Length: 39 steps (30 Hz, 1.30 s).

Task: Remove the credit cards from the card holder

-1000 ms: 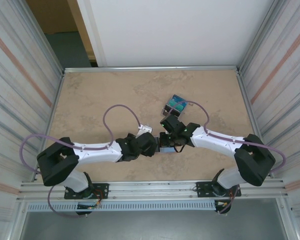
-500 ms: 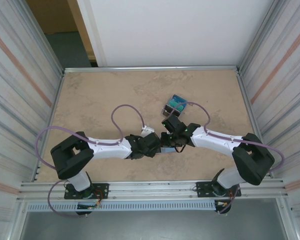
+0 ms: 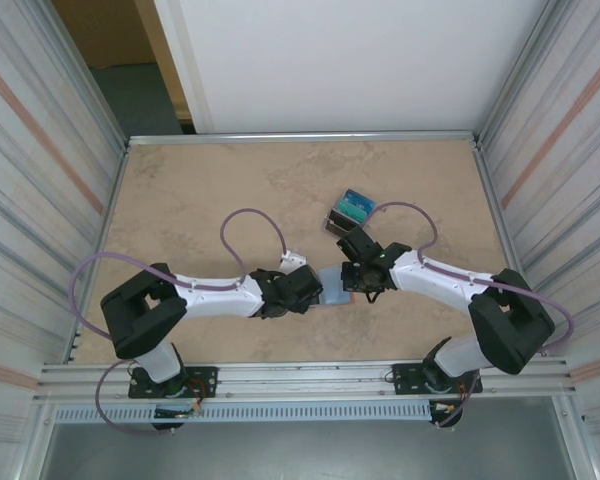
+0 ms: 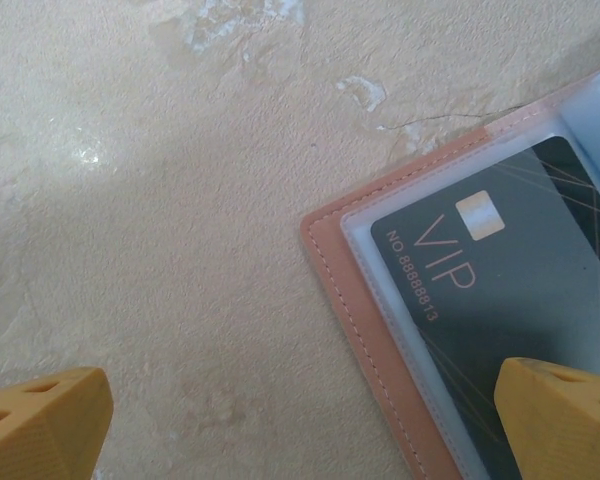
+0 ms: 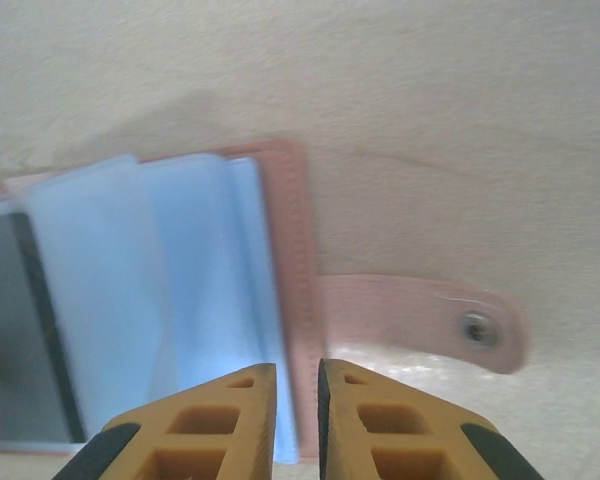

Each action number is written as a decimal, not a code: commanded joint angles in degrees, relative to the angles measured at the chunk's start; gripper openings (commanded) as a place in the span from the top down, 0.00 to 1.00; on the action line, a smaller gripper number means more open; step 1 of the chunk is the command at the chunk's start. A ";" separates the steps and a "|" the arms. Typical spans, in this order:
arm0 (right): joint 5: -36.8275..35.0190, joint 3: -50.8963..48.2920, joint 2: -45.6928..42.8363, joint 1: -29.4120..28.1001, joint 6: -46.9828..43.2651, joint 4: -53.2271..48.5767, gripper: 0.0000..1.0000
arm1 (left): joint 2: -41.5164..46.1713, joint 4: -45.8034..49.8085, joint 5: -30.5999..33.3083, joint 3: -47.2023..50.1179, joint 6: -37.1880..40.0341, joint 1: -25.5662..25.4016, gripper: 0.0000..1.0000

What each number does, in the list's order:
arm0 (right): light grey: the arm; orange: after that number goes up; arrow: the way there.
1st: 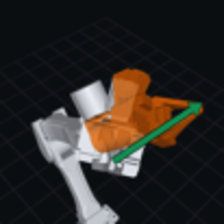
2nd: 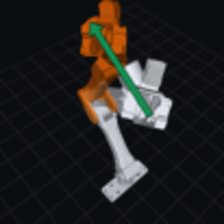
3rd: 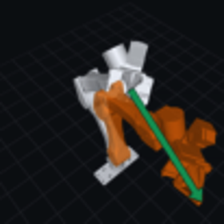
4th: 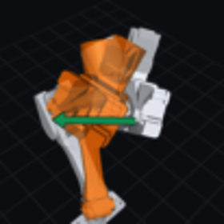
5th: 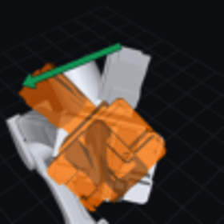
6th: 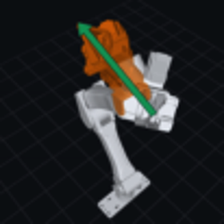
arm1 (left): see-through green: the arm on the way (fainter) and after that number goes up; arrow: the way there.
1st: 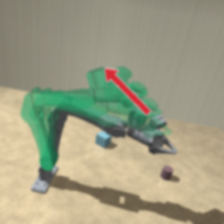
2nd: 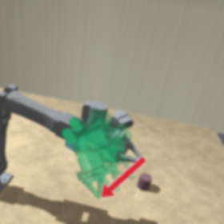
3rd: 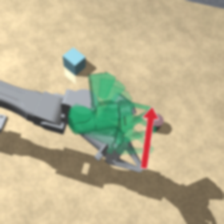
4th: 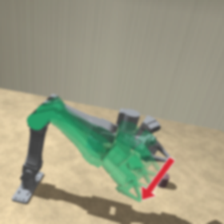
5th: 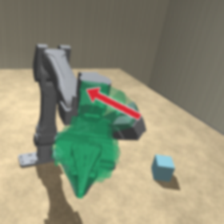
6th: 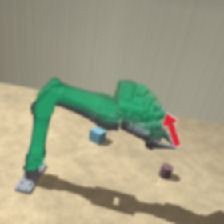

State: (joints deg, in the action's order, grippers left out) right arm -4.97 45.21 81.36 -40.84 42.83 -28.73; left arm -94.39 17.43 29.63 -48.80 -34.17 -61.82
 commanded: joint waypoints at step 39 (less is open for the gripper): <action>17.56 -0.67 4.68 1.99 -0.74 8.47 0.91 | 2.37 -0.41 -3.27 2.36 -1.92 4.33 0.01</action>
State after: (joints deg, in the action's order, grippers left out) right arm 13.13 45.84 86.98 -39.46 41.56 -19.66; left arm -91.44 15.18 25.85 -45.06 -36.23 -58.06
